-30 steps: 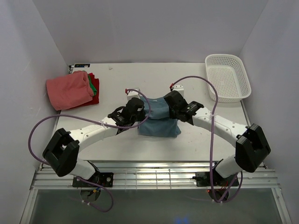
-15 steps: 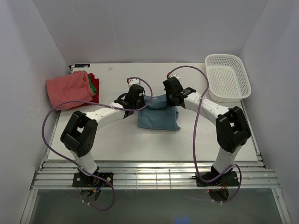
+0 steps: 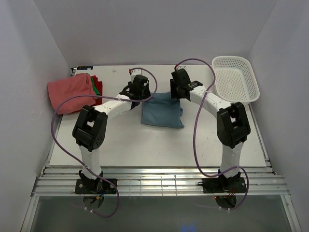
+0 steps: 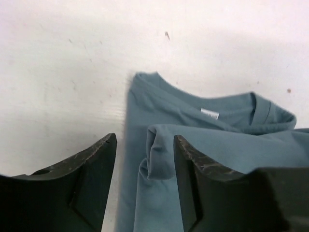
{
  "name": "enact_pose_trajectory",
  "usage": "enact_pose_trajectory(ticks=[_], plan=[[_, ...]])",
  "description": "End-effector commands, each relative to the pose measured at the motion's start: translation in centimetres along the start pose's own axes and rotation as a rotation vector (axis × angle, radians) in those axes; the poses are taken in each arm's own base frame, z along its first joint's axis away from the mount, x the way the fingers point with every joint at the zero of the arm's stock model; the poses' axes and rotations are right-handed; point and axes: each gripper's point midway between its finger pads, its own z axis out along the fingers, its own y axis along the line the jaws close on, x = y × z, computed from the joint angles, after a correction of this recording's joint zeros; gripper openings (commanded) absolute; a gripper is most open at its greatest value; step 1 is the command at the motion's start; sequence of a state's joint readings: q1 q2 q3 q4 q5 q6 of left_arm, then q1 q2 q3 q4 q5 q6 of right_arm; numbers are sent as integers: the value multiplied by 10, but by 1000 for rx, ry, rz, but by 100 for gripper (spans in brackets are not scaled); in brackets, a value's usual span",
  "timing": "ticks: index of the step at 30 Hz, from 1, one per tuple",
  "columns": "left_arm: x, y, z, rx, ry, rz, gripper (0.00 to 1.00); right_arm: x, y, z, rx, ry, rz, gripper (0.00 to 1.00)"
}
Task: Fold and stack the t-shirts
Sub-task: Fold the tshirt
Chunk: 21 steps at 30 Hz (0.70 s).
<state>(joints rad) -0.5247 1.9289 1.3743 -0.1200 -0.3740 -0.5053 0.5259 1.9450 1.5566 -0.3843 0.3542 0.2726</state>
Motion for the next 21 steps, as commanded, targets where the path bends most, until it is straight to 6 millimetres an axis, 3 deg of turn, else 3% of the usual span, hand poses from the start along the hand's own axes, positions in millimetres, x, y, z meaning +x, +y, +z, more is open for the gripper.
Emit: enact_pose_trajectory(ticks=[1,3,7,8,9,11,15,21], plan=[[-97,-1,-43,-30,-234,-36,62,-76,-7,-56,-17,-258,33,61],[-104,0,-54,-26,-240,-46,98,-81,-9,-74,-42,-295,38,62],[-71,-5,-55,53,-145,-49,98,-61,8,-80,-161,-242,34,59],[-52,-3,-55,73,-104,-60,98,-49,15,-77,-195,-208,39,53],[-42,-5,-56,102,-80,-60,98,-39,28,-74,-269,-171,41,30],[-16,-5,-56,138,-18,-87,98,-16,45,-68,-358,-93,67,9],[2,2,-63,157,11,-106,98,25,65,-45,-442,43,95,8],[12,14,-56,254,72,-160,98,58,69,-13,-422,155,102,8]])
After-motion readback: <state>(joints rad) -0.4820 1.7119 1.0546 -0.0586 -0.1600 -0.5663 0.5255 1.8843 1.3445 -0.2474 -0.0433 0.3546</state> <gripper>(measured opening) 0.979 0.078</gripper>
